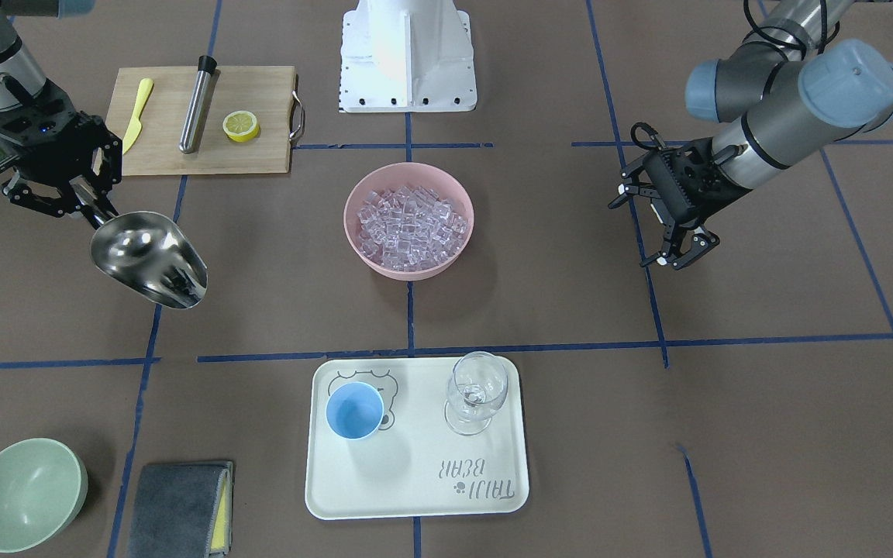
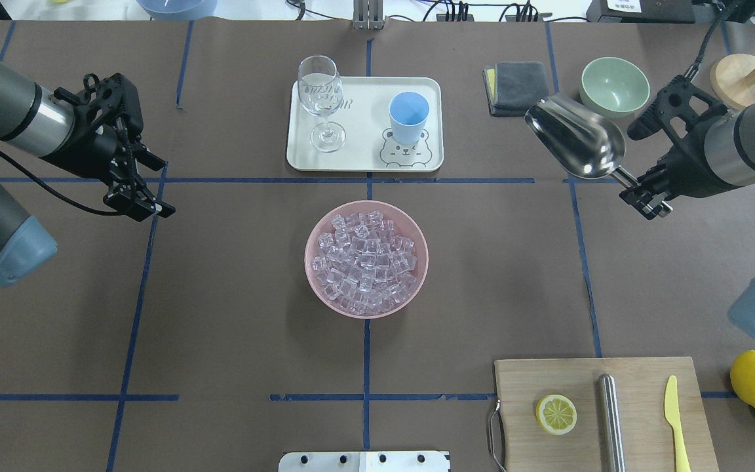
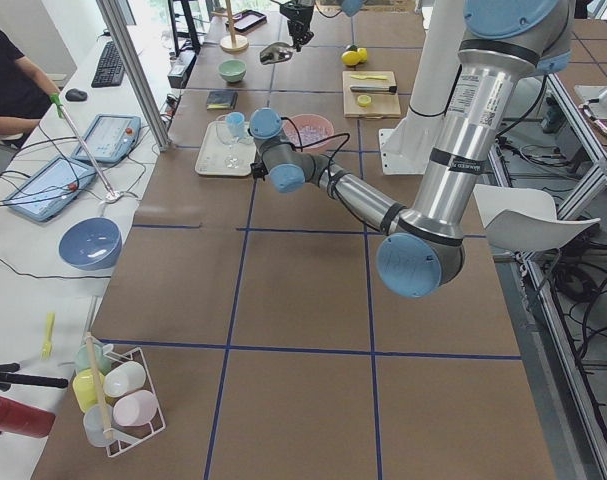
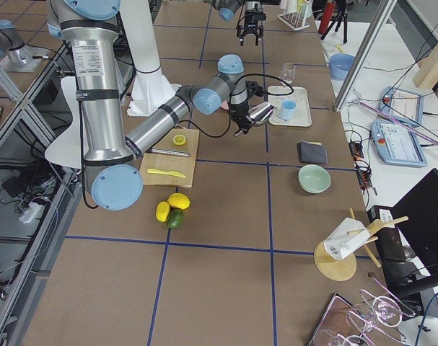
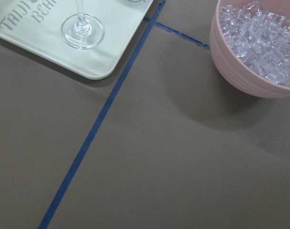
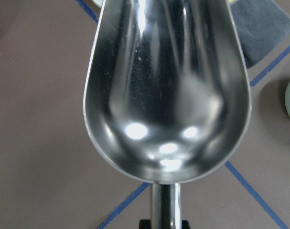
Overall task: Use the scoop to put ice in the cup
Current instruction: 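Lift the metal scoop with the right gripper and carry it toward the pink bowl, then lower the scoop into the bowl while the left gripper holds the bowl rim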
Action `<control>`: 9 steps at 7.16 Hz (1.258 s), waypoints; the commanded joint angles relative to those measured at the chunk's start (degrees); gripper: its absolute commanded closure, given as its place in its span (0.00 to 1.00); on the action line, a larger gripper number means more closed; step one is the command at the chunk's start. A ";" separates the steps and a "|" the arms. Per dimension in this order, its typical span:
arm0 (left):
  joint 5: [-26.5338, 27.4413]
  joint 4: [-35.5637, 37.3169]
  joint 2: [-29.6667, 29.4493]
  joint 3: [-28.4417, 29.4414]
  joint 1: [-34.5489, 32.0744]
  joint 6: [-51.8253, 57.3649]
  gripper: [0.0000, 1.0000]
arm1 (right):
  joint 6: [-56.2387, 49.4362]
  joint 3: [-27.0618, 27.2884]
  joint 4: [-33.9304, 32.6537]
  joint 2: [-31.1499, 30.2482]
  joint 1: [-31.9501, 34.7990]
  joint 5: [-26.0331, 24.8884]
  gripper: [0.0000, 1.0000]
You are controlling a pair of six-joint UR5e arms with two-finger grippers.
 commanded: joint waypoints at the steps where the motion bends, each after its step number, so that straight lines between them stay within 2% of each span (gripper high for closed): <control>1: 2.52 -8.00 0.17 0.45 2.05 -0.01 0.00 | -11.18 0.99 -27.03 13.35 -1.29 0.05 1.00; 2: 4.01 -8.03 -0.09 0.37 3.11 -0.10 0.00 | -14.10 0.81 -36.13 19.17 -1.66 -0.39 1.00; 3: 6.81 -8.63 -0.44 0.45 5.73 -0.02 0.00 | -15.78 0.81 -37.18 19.66 -1.92 -0.48 1.00; 4: 9.88 -13.43 -1.14 1.50 9.67 0.07 0.00 | -17.72 0.72 -37.19 20.36 -3.05 -0.74 1.00; 6: 11.58 -24.24 -4.91 11.12 14.78 0.16 0.00 | -20.19 0.02 -37.62 22.73 -6.12 -5.72 1.00; 8: 15.42 -25.25 -6.06 12.58 17.26 -0.01 0.00 | -20.28 -2.25 -39.02 25.35 -9.03 -7.86 1.00; 9: 15.89 -25.17 -6.33 12.84 17.96 -0.10 0.00 | -21.24 -4.44 -44.69 29.55 -11.04 -10.47 1.00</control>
